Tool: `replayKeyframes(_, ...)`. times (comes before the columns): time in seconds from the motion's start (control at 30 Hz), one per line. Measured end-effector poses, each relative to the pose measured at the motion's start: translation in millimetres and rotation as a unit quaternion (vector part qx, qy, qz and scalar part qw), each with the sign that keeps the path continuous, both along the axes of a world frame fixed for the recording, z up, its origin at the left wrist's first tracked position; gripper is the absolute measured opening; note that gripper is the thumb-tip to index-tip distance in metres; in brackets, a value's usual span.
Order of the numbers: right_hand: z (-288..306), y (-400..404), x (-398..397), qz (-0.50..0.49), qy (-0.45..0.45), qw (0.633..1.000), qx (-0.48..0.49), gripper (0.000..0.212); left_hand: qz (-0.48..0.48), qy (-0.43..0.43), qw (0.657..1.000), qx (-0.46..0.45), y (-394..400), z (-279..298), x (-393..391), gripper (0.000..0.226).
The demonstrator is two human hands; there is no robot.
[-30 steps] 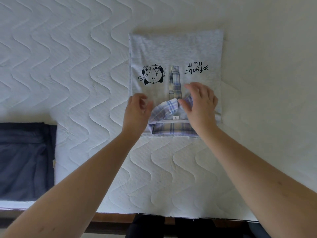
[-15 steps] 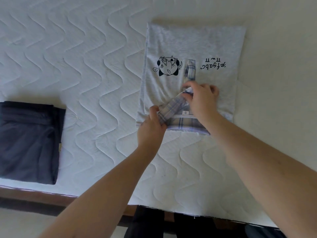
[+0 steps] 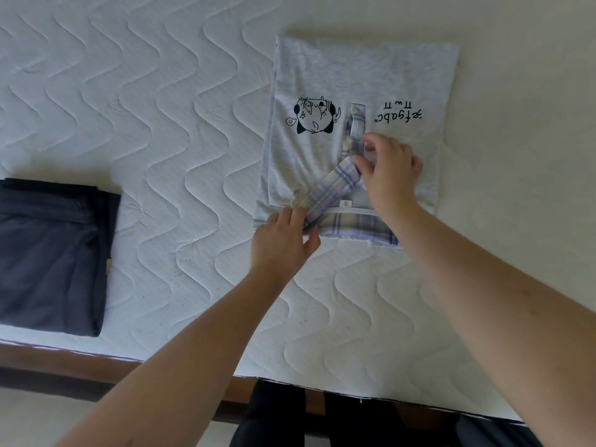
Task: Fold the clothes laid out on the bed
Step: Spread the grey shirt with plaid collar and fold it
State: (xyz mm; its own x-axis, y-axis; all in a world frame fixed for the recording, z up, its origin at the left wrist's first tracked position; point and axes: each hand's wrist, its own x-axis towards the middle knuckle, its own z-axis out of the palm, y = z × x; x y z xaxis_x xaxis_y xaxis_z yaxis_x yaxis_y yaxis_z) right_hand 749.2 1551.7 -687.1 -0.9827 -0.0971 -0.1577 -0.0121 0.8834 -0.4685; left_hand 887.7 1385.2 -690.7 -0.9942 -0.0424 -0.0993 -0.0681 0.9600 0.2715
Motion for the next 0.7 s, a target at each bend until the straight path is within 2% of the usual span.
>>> replayKeyframes(0.1,5.6,25.2,5.7,-0.103,0.01,0.994,-0.015,0.029,-0.025,0.049,0.998,0.015,1.8,6.6,-11.0,0.022)
replayKeyframes(0.17,7.0,41.9,13.4,-0.119,-0.024,0.992,-0.015,0.031,-0.026,0.047,0.998,0.044,8.3,10.0,-26.3,0.023)
replayKeyframes(0.27,6.9,51.1,22.6,-0.105,-0.147,0.983,-0.016,0.036,0.008,-0.047,0.989,0.137,21.2,11.2,-60.0,0.037)
replayKeyframes(0.33,3.8,51.4,25.1,-0.073,-0.177,0.981,0.021,0.032,0.071,-0.136,0.959,0.238,24.7,11.8,-81.9,0.045)
replayKeyframes(0.4,2.1,50.4,24.1,-0.058,-0.165,0.985,0.018,0.028,0.132,-0.197,0.919,0.315,22.1,11.6,-98.4,0.037)
replayKeyframes(0.5,0.3,45.6,21.5,-0.049,-0.139,0.985,-0.09,0.022,0.118,-0.253,0.907,0.316,11.0,11.7,-110.4,0.041)
replayKeyframes(0.57,-0.3,40.7,19.8,-0.059,-0.124,0.983,-0.122,0.022,0.101,-0.263,0.914,0.292,3.6,11.0,-113.4,0.046)
replayKeyframes(0.7,-6.5,31.4,17.9,-0.077,-0.116,0.98,-0.141,0.024,0.044,-0.253,0.93,0.263,0.6,8.2,-109.8,0.025)
